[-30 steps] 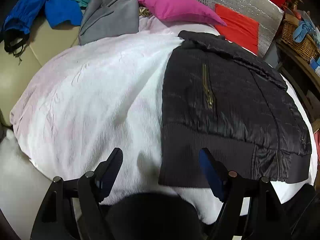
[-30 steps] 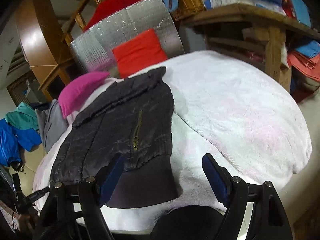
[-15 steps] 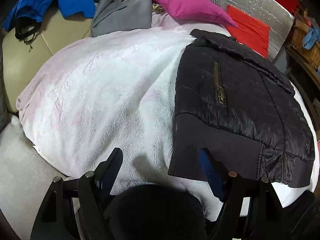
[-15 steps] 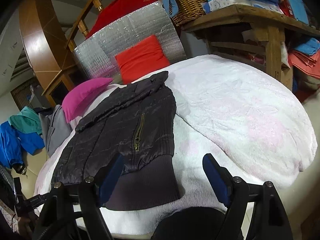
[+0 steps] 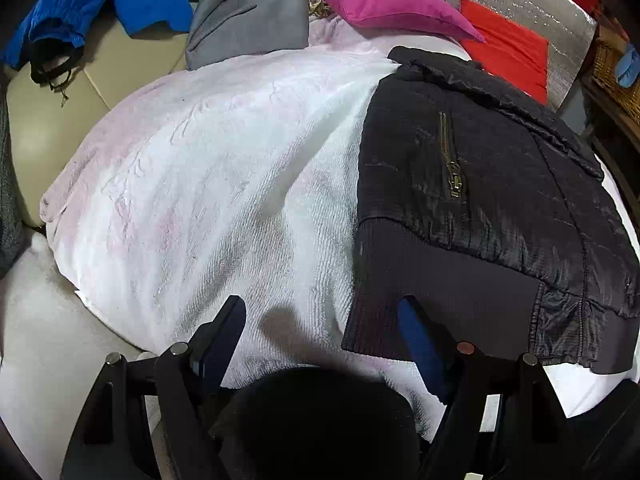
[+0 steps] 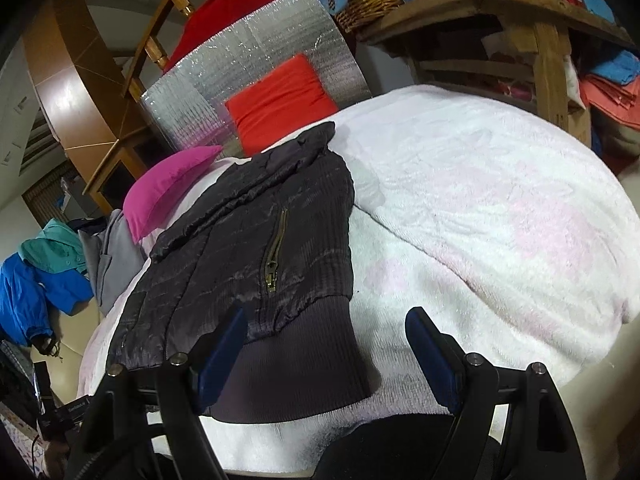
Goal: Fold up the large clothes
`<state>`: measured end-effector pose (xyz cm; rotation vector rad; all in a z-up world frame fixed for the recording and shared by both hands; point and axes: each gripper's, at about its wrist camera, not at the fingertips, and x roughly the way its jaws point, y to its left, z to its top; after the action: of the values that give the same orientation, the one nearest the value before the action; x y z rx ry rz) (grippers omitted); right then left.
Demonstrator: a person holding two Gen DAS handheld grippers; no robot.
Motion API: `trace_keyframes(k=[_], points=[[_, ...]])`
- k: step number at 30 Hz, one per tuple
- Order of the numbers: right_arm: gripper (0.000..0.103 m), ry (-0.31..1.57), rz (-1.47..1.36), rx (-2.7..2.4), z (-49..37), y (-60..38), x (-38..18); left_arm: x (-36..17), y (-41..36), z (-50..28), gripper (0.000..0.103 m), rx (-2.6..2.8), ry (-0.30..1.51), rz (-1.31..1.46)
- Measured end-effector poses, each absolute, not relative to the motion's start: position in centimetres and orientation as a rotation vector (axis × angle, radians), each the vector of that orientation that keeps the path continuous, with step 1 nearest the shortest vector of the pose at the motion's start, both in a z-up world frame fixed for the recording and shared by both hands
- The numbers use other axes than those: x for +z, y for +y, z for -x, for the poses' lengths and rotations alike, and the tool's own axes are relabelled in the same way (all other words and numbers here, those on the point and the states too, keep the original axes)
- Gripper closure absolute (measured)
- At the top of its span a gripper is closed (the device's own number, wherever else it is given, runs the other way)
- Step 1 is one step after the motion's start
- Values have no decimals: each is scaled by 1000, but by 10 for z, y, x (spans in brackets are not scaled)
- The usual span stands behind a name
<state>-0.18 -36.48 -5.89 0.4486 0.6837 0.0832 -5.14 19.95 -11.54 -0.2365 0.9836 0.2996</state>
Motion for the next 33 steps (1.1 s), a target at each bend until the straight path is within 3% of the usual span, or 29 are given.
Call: trace_keyframes(k=[33], points=[[19, 718, -490, 104, -3, -367, -67, -116, 196, 48, 24, 321, 1002, 198]])
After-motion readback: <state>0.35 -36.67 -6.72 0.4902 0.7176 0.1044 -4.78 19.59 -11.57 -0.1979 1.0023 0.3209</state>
